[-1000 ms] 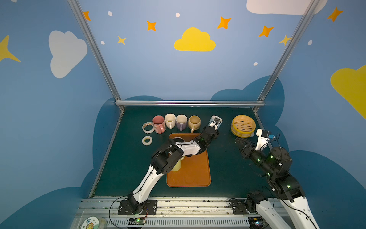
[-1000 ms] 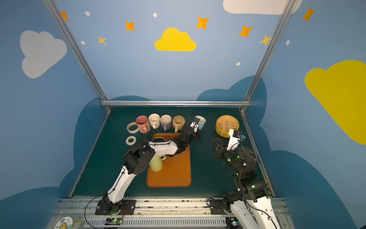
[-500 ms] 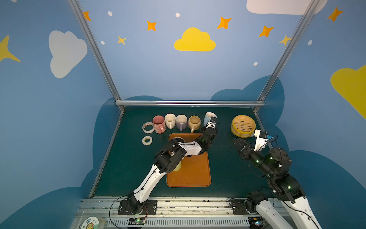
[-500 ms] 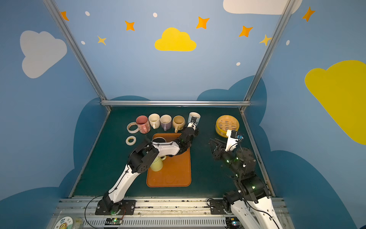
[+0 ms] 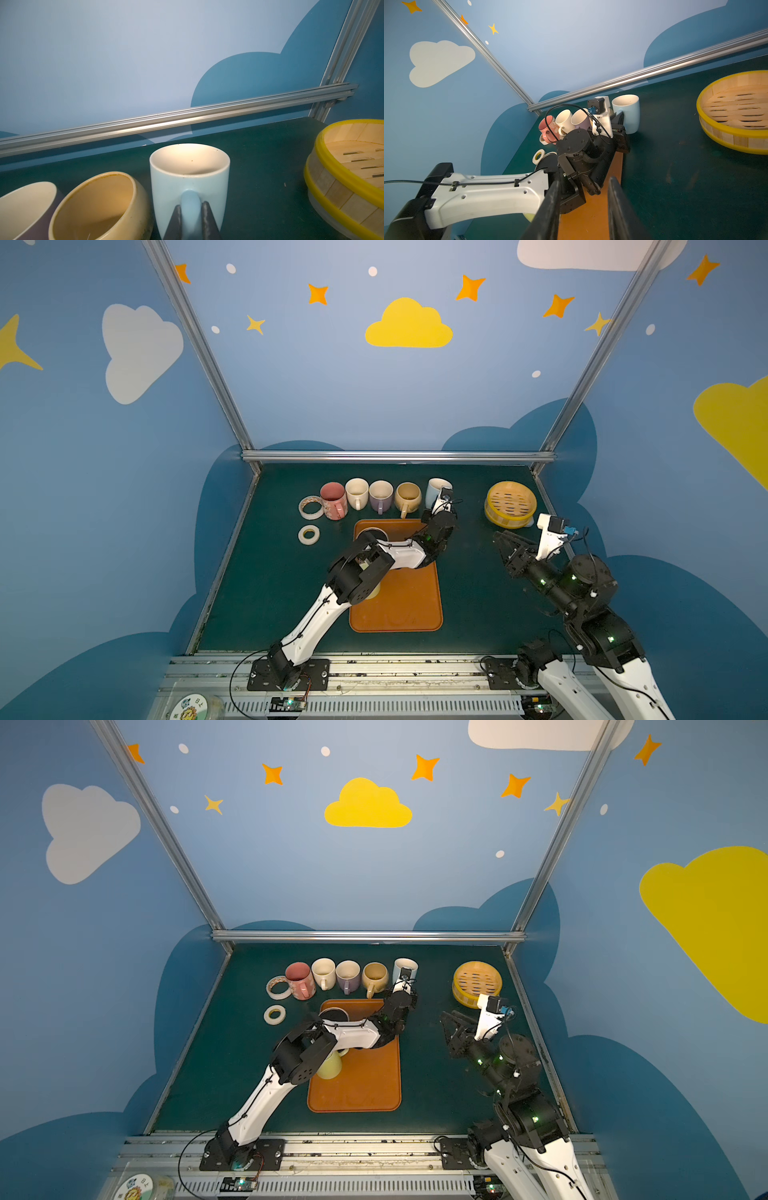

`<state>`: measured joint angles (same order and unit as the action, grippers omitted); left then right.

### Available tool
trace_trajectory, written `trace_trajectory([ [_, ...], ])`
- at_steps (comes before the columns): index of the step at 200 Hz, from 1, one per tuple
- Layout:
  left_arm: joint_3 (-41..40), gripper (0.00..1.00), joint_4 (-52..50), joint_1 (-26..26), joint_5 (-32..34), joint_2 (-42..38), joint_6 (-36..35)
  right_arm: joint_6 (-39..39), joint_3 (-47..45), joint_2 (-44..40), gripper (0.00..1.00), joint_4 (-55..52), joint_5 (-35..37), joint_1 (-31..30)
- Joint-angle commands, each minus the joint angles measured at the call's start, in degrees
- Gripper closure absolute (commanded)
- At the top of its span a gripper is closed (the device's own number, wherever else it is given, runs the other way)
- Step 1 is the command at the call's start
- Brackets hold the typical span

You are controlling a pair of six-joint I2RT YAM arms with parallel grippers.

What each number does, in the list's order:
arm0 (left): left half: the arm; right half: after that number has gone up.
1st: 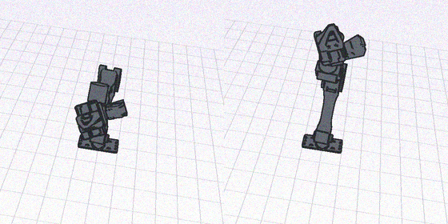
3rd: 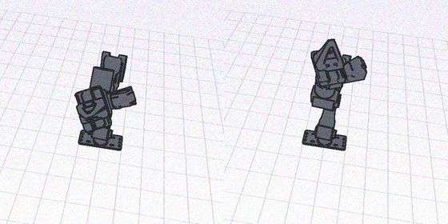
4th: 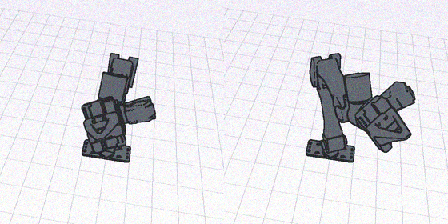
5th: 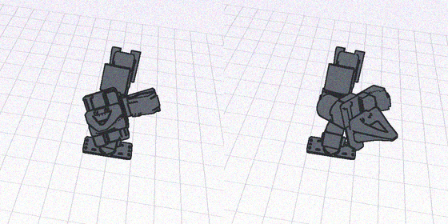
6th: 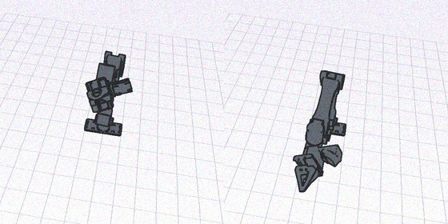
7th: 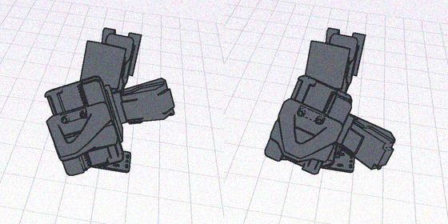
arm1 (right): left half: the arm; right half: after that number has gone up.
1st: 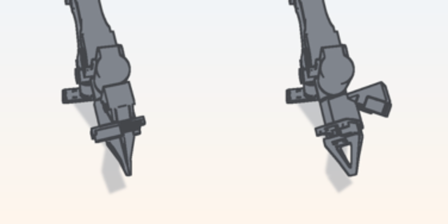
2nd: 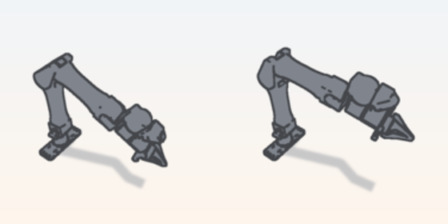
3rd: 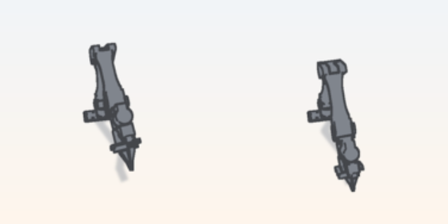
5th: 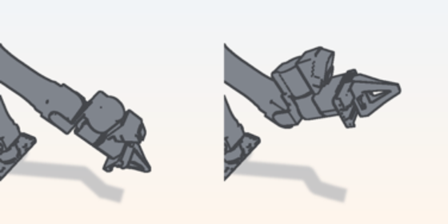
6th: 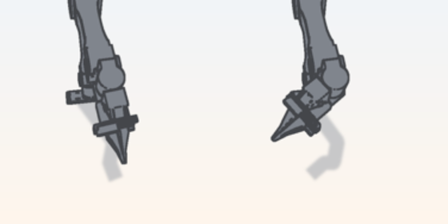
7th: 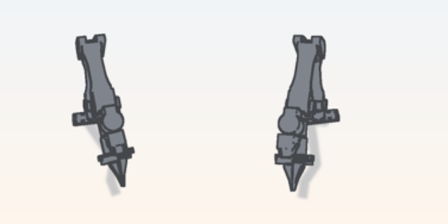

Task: Turn the mug right side up
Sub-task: Place the mug at the top-center of the table.

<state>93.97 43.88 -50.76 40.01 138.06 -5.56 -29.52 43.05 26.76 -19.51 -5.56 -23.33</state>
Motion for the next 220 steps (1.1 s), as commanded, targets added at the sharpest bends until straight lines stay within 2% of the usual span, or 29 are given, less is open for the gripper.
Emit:
trace_trajectory([
  [1,3.0,0.97,3.1,0.0,2.4,1.1,1.8,0.8,-0.2,-0.8,0.68,0.3,1.1,-0.5],
  [93,2.5,0.96,-0.7,0.0,4.7,1.8,5.2,1.6,-0.5,-2.2,0.66,-0.1,2.7,-1.5],
  [128,1.0,0.77,-0.3,-0.3,7.1,1.3,6.0,1.8,-0.4,-2.5,0.65,-0.3,3.1,-1.7],
  [220,-4.3,0.55,1.7,-1.8,8.9,-1.5,6.0,1.5,0.3,-2.5,0.62,-0.8,3.0,-1.9],
])
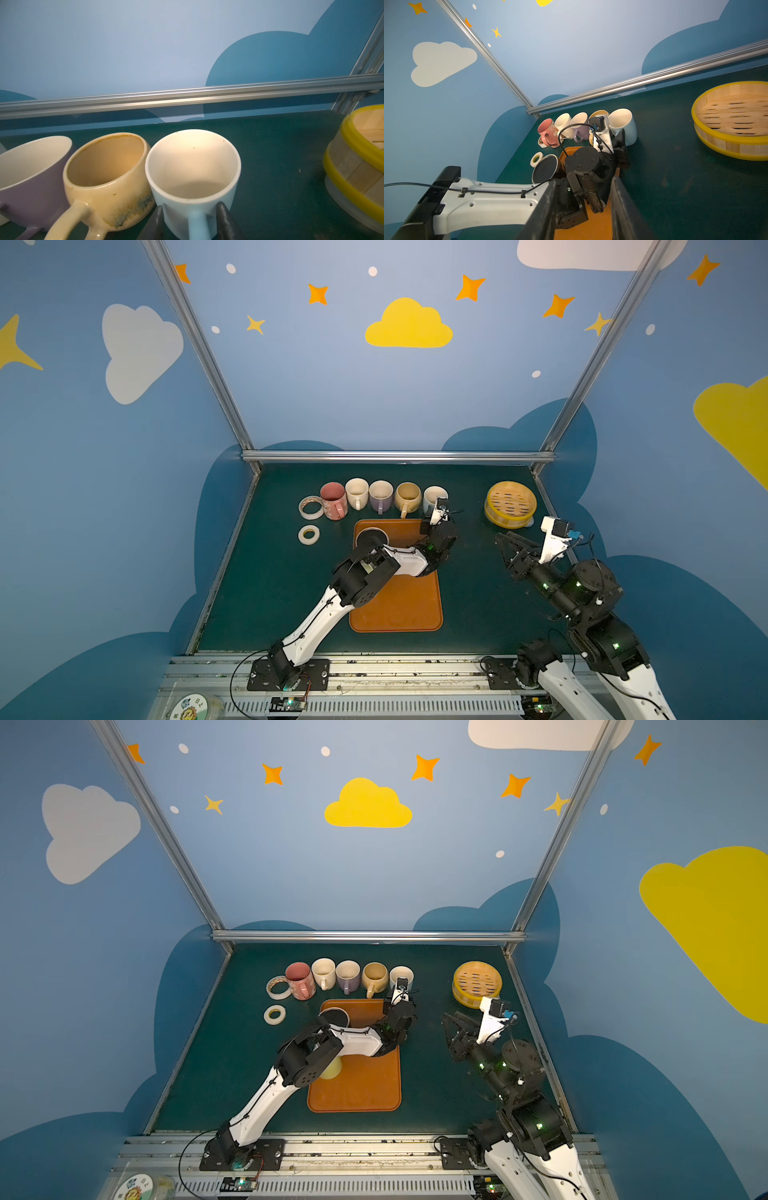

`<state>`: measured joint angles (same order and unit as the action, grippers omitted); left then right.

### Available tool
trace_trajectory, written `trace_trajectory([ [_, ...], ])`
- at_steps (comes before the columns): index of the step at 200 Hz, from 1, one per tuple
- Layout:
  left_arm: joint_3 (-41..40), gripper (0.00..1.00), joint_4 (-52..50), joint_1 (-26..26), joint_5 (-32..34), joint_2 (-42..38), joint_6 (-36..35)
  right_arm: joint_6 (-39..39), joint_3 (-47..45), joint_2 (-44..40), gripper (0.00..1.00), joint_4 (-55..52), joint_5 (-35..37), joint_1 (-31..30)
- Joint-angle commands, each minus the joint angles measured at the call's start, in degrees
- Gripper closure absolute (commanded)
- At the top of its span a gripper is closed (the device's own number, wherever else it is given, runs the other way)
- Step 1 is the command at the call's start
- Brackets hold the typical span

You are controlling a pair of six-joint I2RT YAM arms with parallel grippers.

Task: Turn the mug right side up
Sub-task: Place the mug at the top-center of the table.

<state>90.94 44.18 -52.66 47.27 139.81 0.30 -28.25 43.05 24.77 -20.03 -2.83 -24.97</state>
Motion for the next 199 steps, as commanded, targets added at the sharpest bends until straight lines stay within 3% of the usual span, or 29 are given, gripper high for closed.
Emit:
trace_trajectory([
  [1,-1.3,0.55,1.4,0.1,1.7,-3.3,0.2,0.2,0.3,-0.5,0.62,-0.2,0.3,-0.3],
  [89,-6.2,0.28,1.3,-0.6,0.3,-9.9,-0.1,-1.3,3.9,2.5,0.54,-1.6,-1.9,-0.3],
  [125,-9.2,0.25,-0.9,-0.9,-1.3,-15.8,1.0,-0.9,7.8,5.5,0.53,-5.0,-1.3,-0.2],
  [199,-19.9,0.19,-2.4,-1.3,-2.3,-32.0,-4.8,0.4,14.0,14.3,0.51,-10.4,-1.7,0.4],
])
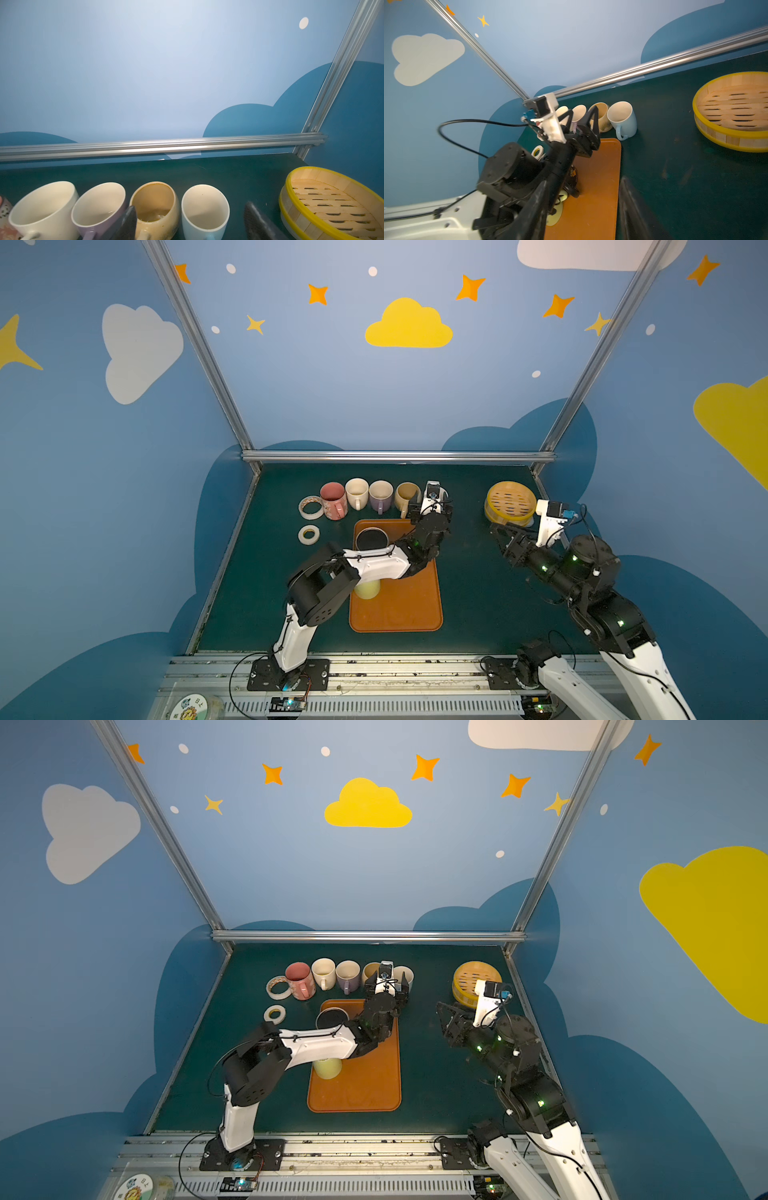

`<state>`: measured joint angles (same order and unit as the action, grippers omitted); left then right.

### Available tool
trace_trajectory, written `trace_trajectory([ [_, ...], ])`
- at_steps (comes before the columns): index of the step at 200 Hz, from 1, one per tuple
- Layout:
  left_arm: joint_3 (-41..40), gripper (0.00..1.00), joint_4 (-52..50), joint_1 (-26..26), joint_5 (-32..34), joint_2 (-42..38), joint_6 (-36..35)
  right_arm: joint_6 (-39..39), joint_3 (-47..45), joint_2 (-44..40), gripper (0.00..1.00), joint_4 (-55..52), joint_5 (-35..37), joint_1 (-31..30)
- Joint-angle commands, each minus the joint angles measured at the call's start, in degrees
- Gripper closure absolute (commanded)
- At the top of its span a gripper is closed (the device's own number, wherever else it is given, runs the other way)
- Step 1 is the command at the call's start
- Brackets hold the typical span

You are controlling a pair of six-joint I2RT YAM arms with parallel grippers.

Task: Turn the mug right side up
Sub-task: Place the mug at the top-center of the table, then pick up the mug from the tray.

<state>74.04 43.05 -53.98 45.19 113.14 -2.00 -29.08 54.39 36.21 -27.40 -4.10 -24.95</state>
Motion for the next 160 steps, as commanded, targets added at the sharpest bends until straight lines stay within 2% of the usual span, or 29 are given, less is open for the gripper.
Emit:
trace_trajectory([
  [1,-3.1,0.18,-1.3,0.0,-0.2,-5.6,-2.5,1.2,2.7,3.0,0.51,-3.1,-0.5,0.3],
  [32,-8.5,0.14,-5.4,0.0,-1.2,-14.4,-3.1,2.0,4.1,7.7,0.51,-3.7,-3.8,0.6],
  [47,-11.0,0.0,-8.9,0.0,-2.4,-19.2,-2.9,3.9,6.3,11.3,0.51,-5.7,-6.8,0.6],
  [80,-13.7,0.0,-21.2,0.5,-6.3,-29.4,-1.7,8.1,9.9,19.1,0.51,-10.3,-12.3,-0.1],
  [97,-14.2,0.0,-27.5,0.6,-4.9,-33.9,0.0,11.5,10.5,22.4,0.51,-11.5,-15.3,-1.1],
  [109,-15.5,0.0,-30.2,1.0,-4.7,-37.6,2.4,14.3,11.0,25.0,0.51,-12.2,-17.1,-2.1],
  [128,-16.7,0.0,-37.8,3.0,-5.4,-44.2,11.4,18.8,11.6,28.6,0.5,-13.1,-18.6,-4.0],
  [149,-17.2,0.0,-48.1,7.0,-10.3,-51.3,20.5,23.0,12.6,31.9,0.5,-14.1,-19.0,-6.8],
  [160,-17.8,0.0,-51.6,9.1,-13.1,-54.6,22.6,24.9,13.2,33.6,0.49,-14.4,-19.0,-8.3],
])
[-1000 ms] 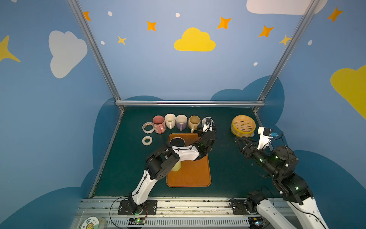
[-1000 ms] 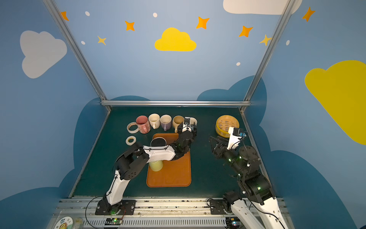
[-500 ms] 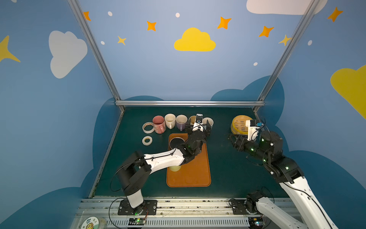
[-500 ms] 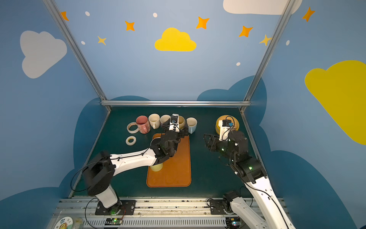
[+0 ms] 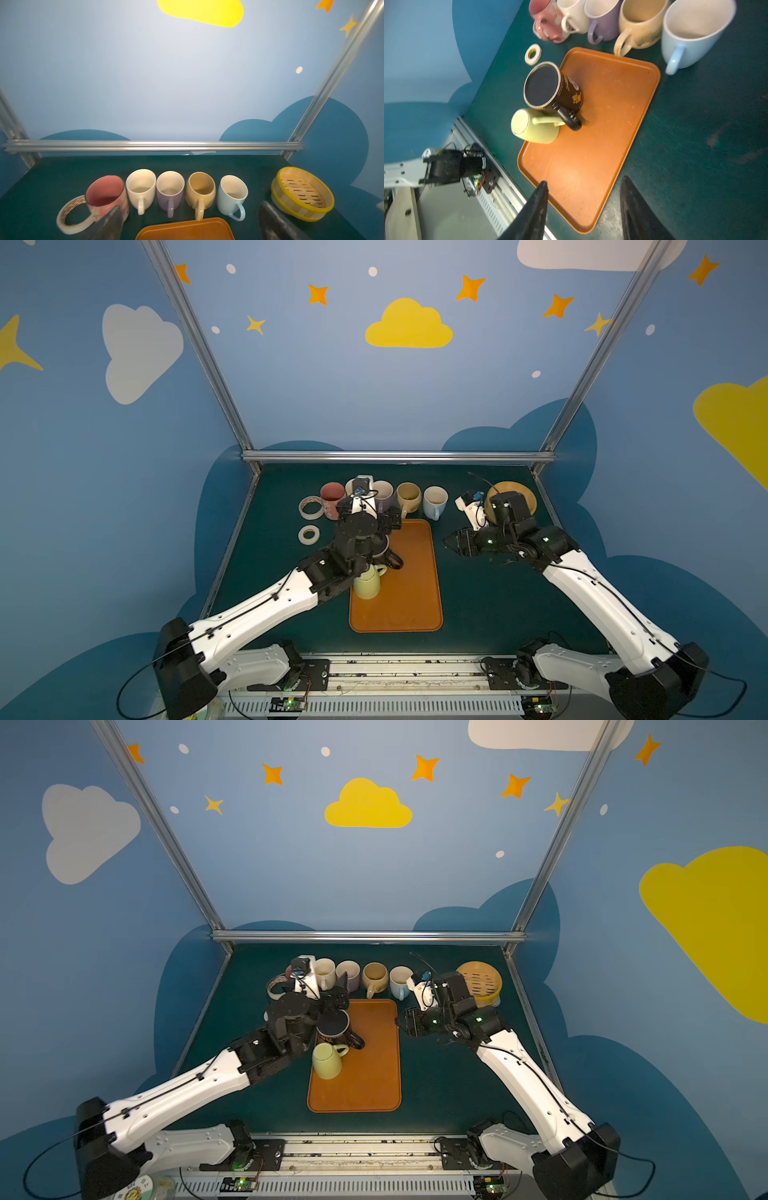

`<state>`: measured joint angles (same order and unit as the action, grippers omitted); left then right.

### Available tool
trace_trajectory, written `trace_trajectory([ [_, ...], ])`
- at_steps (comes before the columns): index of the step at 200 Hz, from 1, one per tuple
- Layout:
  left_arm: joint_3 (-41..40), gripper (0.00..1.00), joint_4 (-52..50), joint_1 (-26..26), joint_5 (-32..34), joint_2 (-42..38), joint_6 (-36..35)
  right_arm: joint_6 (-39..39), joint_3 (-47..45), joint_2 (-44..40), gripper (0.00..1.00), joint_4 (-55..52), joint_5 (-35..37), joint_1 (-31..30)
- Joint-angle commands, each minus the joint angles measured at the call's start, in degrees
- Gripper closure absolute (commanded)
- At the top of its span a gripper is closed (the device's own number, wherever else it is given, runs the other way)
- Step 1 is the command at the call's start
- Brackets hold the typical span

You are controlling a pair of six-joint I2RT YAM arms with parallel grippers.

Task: Turn the mug right side up
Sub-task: Pick up the mug from the tray.

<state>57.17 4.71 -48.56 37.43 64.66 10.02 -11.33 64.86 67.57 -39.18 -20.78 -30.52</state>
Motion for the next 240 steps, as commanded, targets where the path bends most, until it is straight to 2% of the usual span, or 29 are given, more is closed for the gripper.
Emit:
trace_trajectory([
  [1,-1.1,0.0,-13.5,3.8,-5.6,-6.5,10.7,7.3,2.8,2.4,0.49,-2.6,-2.3,-2.9],
  [52,-5.0,0.0,-21.3,6.8,-13.4,-19.5,9.0,12.5,6.4,12.3,0.47,-3.1,-0.9,-8.8],
  [78,-4.7,0.0,-29.0,7.9,-14.7,-23.7,9.0,14.0,8.6,17.6,0.46,-2.9,0.6,-10.8],
  [122,-7.9,0.0,-34.1,9.0,-16.4,-32.3,10.6,16.0,15.1,27.4,0.45,-3.7,3.6,-13.9],
  [181,-9.2,0.0,-40.1,9.2,-17.3,-38.7,11.5,17.6,24.8,39.0,0.46,-6.6,5.2,-15.1],
  [240,-10.0,0.0,-42.1,9.1,-17.4,-41.5,11.8,18.6,27.8,44.8,0.5,-7.6,6.0,-15.8],
])
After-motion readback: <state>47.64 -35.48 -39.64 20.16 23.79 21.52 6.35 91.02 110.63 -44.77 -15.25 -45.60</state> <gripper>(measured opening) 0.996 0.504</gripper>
